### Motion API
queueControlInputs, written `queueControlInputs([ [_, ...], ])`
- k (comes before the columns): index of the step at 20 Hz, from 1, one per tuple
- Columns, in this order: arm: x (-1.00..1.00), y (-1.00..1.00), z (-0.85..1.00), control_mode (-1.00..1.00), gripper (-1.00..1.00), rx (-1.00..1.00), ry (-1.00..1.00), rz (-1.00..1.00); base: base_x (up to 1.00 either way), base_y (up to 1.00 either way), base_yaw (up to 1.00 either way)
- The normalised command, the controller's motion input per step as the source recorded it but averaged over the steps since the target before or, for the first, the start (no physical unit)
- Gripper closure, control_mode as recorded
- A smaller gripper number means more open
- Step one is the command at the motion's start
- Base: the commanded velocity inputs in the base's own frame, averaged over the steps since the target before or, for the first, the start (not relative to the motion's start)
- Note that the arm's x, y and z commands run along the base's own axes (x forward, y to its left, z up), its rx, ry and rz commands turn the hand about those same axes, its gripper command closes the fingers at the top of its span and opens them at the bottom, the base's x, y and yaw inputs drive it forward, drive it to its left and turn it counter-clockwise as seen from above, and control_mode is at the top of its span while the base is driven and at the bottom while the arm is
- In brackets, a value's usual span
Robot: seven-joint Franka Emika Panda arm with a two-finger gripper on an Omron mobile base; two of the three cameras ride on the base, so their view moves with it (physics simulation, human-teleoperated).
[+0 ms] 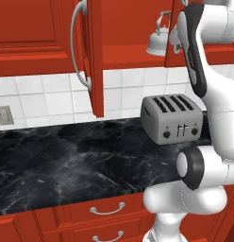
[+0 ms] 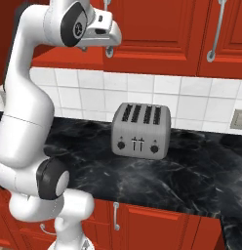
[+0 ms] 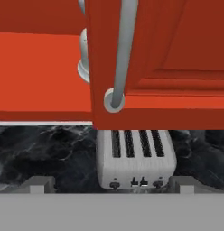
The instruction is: Open the cabinet, pick the kettle from the cabinet, and place it in the sink.
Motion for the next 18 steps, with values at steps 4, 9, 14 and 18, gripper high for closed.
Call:
queueControlInputs([
  [4,0.46,-0.12,0.02,-1.0,-1.0,0.03,-0.01,-0.12,0.0,0.0,0.0],
  [9,0.42,-0.13,0.0,-1.0,-1.0,0.07,-0.14,-0.01,0.0,0.0,0.0],
  [14,0.44,-0.11,0.0,-1.0,-1.0,0.08,-0.19,0.0,0.0,0.0,0.0],
  [18,0.48,-0.04,0.0,-1.0,-1.0,0.03,-0.14,0.0,0.0,0.0,0.0],
])
